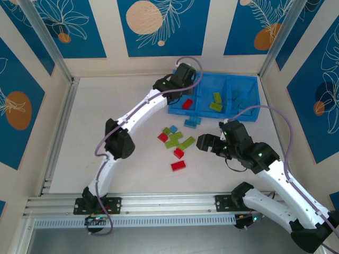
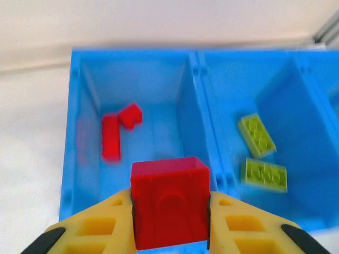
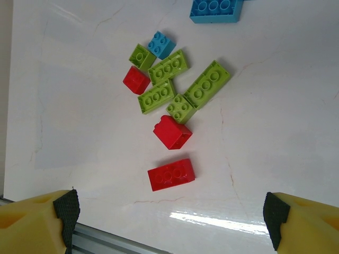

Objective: Sort the legos into containers by color

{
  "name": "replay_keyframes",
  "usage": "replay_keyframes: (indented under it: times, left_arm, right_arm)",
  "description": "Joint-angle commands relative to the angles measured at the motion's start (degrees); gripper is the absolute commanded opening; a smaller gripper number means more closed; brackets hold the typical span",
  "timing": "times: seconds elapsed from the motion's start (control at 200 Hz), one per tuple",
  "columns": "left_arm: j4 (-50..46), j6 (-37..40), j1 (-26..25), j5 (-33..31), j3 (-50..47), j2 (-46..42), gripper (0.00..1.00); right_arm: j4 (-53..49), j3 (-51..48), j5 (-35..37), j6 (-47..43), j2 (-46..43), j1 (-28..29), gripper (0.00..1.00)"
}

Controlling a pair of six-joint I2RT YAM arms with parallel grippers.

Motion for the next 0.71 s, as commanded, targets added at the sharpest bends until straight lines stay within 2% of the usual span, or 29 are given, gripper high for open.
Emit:
replay_keyframes:
  times: [0.0, 0.18, 0.325, 0.395, 0.46, 0.59, 0.7]
  left_arm:
    - [-1.16, 5.65, 1.81, -0.94, 9.83, 6.63, 0.29]
    - [3.10, 7.33, 2.79, 1.78, 10.42, 7.64, 0.51]
    - [0.48, 6.45, 2.67, 3.97, 9.06, 3.62, 0.51]
    - [-0.04, 5.68, 2.54, 6.01, 4.99, -1.08, 0.46]
    - [2.92, 4.15, 2.25, 8.45, -4.45, -8.62, 0.42]
    - [18.19, 1.93, 1.06, 12.00, -33.72, -29.47, 0.41]
    - [23.11, 3.51, -0.64, 13.52, -51.39, -45.17, 0.42]
  right_arm:
    - [-1.19, 0.61, 0.51, 0.97, -1.25, 0.04, 0.92]
    - [-2.29, 0.70, 1.69, 1.33, -2.48, 0.10, 0.92]
    - [-1.34, -0.13, 2.98, 1.62, -2.28, -0.08, 0.92]
    - [0.04, -0.70, 4.17, 2.59, -1.27, -0.20, 0.92]
    - [0.39, -0.53, 5.92, 4.20, 1.15, -0.51, 0.91]
    - [2.48, 0.95, 6.97, 4.14, 10.10, -1.63, 0.92]
    - [6.96, 3.21, 6.43, 3.41, 18.88, -2.13, 0.93]
